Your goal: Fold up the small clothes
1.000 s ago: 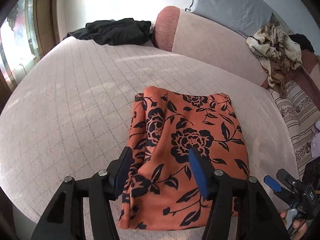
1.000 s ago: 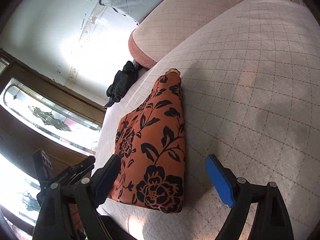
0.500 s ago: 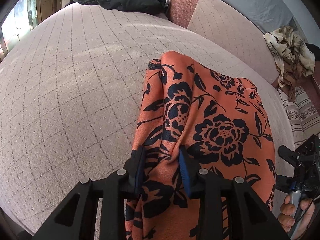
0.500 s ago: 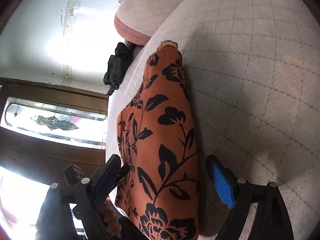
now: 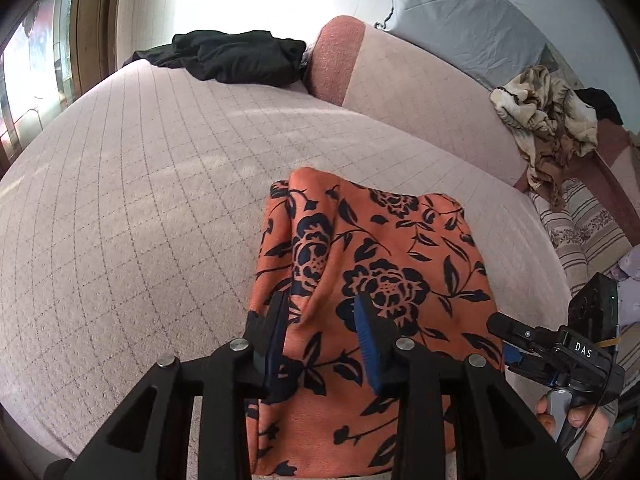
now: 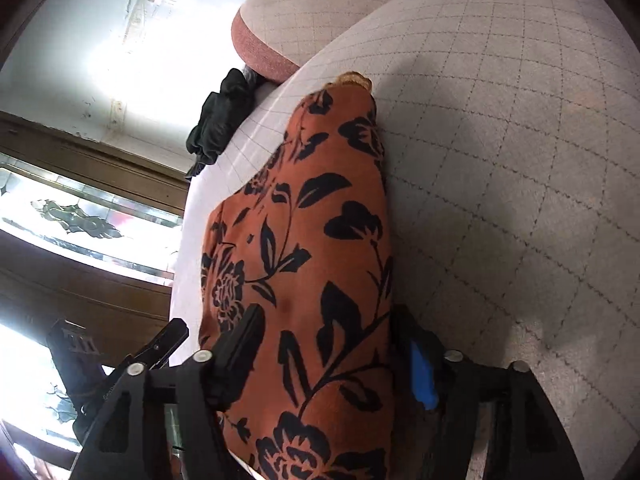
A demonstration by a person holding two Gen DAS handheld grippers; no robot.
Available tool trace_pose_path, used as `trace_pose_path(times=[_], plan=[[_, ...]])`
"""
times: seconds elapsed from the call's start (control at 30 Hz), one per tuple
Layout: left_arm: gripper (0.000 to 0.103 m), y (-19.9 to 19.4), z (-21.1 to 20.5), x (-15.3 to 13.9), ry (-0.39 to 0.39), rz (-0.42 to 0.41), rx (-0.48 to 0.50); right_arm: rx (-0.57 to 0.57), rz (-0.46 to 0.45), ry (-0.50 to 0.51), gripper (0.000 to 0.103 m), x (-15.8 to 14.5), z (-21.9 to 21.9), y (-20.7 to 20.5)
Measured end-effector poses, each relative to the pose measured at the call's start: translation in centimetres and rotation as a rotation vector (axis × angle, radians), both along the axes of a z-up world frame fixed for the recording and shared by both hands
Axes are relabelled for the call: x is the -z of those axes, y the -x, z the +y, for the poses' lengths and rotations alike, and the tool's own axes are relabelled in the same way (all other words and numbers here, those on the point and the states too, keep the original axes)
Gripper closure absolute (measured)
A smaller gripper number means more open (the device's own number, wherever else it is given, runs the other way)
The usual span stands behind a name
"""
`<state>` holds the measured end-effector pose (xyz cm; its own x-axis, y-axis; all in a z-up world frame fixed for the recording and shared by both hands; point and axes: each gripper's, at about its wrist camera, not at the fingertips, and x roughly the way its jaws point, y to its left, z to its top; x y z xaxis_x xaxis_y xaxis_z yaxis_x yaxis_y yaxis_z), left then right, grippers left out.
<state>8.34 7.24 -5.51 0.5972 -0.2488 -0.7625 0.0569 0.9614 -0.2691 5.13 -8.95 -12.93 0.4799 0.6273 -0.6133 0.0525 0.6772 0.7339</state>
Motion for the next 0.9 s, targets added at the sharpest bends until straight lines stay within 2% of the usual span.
trace_pose_path(times=[0.03, 0.1, 0.13, 0.17, 0.2, 0.23, 0.3, 0.4, 0.47, 0.5, 0.57, 0.6, 0.63, 0.7, 0.8, 0.83, 0.9], plan=[[0.068, 0.1, -0.4, 0.6, -0.019, 0.008, 0.014, 0.0, -0.012, -0.027, 0.03, -0.2, -0.3, 0.6], [0.067, -0.6, -1.1, 3.5, -0.119, 0.101, 0.004, 0.041, 0.003, -0.087, 0.03, 0.2, -1.2, 2.1], [0.063, -0.6, -0.9, 4.5, -0.133, 0.097, -0.003, 0.055, 0.021, -0.12, 0.03, 0.8, -1.4, 2.9], [0.061, -0.3, -0.8, 4.6, -0.142, 0.057, -0.004, 0.055, 0.045, -0.146, 0.031, 1.5, -1.3, 3.4], [0.061, -0.2, -1.0, 4.5, -0.158, 0.053, -0.002, 0.018, 0.08, -0.142, 0.044, 2.2, -0.8, 3.8], [0.061, -0.2, -1.1, 4.3, -0.169, 0.054, -0.008, -0.033, 0.086, -0.086, 0.066, 2.3, 0.2, 4.2], [0.061, -0.3, -1.2, 4.3, -0.177, 0.055, -0.011, -0.069, 0.03, 0.055, 0.071, 0.7, 1.8, 4.8], [0.06, -0.3, -0.7, 4.3, -0.148, 0.056, -0.013, -0.066, -0.012, 0.117, 0.072, -0.9, 2.4, 4.9], [0.06, -0.6, -1.0, 4.3, -0.155, 0.059, -0.013, -0.108, 0.031, 0.186, 0.07, 0.9, 2.9, 4.7], [0.06, -0.5, -1.0, 3.9, -0.16, 0.059, -0.013, -0.088, 0.035, 0.131, 0.065, 1.6, 2.3, 4.9], [0.061, -0.3, -0.8, 2.6, -0.142, 0.045, -0.025, -0.065, 0.045, 0.032, 0.046, 1.7, 1.2, 5.3], [0.061, 0.1, -0.8, 1.6, -0.122, 0.021, -0.022, -0.067, 0.038, 0.005, 0.03, 1.5, 0.8, 5.5], [0.061, 0.6, -0.9, 0.8, -0.108, -0.012, -0.004, -0.058, 0.015, -0.002, 0.026, 1.0, 0.5, 5.7], [0.059, 1.1, -1.6, 0.2, -0.136, -0.047, 0.027, -0.038, -0.034, 0.001, 0.026, -0.3, -0.3, 5.8], [0.056, 0.2, -1.8, 3.4, -0.176, 0.062, 0.025, 0.026, -0.04, -0.02, 0.026, -1.2, -1.5, 3.8], [0.056, 0.6, -1.9, 3.5, -0.192, 0.024, 0.026, 0.041, -0.029, -0.036, 0.026, -1.1, -1.9, 2.5], [0.056, 0.7, -2.4, 3.4, -0.222, 0.018, 0.034, 0.065, 0.003, -0.077, 0.026, -0.3, -2.1, -0.7]])
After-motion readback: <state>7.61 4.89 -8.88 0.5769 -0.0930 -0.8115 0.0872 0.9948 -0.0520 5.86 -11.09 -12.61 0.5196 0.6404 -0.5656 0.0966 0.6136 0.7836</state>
